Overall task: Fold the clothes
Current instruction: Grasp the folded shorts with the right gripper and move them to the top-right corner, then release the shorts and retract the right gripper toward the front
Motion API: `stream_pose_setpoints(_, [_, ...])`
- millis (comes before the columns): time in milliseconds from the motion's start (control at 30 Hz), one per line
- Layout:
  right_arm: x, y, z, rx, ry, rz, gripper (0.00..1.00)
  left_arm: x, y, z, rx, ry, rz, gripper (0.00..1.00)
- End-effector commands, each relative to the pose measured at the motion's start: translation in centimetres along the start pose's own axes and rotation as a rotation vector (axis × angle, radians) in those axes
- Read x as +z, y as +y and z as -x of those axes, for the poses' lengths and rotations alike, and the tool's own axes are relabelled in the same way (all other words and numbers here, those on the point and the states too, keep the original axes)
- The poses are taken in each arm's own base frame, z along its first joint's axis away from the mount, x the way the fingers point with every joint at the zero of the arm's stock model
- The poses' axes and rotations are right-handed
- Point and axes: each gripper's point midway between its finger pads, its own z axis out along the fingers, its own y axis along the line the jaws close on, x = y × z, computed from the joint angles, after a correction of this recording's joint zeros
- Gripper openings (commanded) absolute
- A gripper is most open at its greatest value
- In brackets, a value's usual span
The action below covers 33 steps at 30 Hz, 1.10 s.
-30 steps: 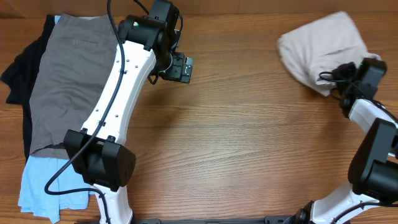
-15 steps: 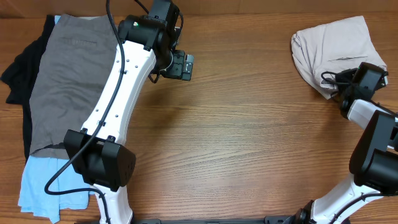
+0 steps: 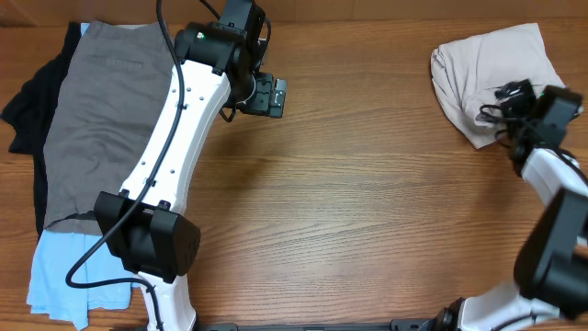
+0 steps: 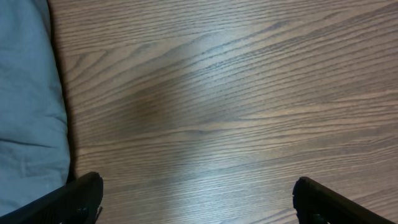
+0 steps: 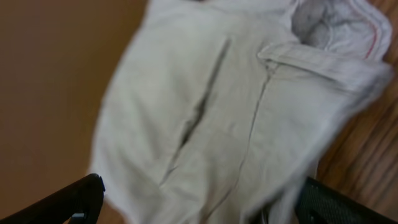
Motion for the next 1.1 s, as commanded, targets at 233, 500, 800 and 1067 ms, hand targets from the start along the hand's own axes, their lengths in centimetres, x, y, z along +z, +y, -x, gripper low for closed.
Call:
stream_pose_setpoints(233, [-16.1,7.3,6.1,-0.215,-0.158,0.154,1.0,0.3,-1.4,-0.3,0.037,0.024,-0.092,1.0])
stream_pose_setpoints(500, [-25.3,11.7,1.9,-0.357,-0.019,0.466,1.0,-3.5,-1.7,-0.3,0.084,-0.059,-0.107,1.0])
stream_pose_setpoints(800, [-32.2,11.7,-4.4,-0.515,0.138,0.603,1.0,-14.0,0.1,-1.5,0.09,-0.315,-0.026,1.0])
stream_pose_setpoints(1067, [-30.1,5.4,-4.9,-0.504,0.161,0.255,1.0,-15.3,0.7,-1.8,0.085,-0.347,0.006,1.0])
